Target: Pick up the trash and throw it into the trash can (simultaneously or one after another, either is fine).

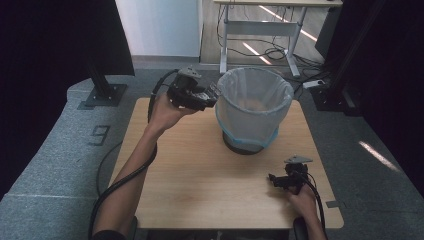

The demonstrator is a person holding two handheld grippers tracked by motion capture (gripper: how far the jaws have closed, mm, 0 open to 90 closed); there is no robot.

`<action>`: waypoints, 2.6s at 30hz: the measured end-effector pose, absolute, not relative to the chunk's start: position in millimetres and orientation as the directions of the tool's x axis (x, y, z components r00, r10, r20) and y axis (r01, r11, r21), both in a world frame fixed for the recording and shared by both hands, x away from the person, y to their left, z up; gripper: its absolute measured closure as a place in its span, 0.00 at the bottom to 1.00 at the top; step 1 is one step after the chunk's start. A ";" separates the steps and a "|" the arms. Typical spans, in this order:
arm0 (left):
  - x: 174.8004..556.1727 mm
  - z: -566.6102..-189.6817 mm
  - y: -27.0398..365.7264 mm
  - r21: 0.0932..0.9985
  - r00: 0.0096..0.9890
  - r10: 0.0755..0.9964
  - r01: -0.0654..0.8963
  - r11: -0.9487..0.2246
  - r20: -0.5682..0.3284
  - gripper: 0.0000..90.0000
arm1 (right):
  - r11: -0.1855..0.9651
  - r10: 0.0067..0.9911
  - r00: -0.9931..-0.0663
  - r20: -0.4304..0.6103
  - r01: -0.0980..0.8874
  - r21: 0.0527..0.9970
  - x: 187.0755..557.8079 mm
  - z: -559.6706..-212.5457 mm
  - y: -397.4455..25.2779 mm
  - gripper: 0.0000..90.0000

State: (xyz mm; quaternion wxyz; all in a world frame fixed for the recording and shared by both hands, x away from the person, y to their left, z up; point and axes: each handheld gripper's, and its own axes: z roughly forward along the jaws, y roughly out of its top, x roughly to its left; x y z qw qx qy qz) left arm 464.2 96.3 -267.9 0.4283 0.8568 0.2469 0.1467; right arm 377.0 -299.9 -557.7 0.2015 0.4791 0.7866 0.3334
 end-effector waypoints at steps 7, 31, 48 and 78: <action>469.6 -258.5 79.7 0.806 0.843 0.536 0.284 -0.520 0.049 0.38 | 0.319 0.888 -0.460 0.003 0.620 0.717 377.0 -557.7 -300.0 0.00; 498.3 -245.9 26.2 0.812 0.840 0.540 0.277 -0.513 0.055 0.38 | 0.320 0.887 -0.461 0.003 0.619 0.717 377.2 -557.6 -299.6 0.00; 524.4 -261.3 -8.1 0.827 0.835 0.551 0.302 -0.474 0.011 0.38 | 0.324 0.885 -0.466 0.001 0.617 0.718 377.7 -557.7 -299.2 0.00; 546.0 -287.4 -30.0 0.777 0.791 0.610 0.358 -0.517 0.041 0.10 | 0.326 0.883 -0.470 0.002 0.616 0.718 377.7 -557.7 -298.8 0.00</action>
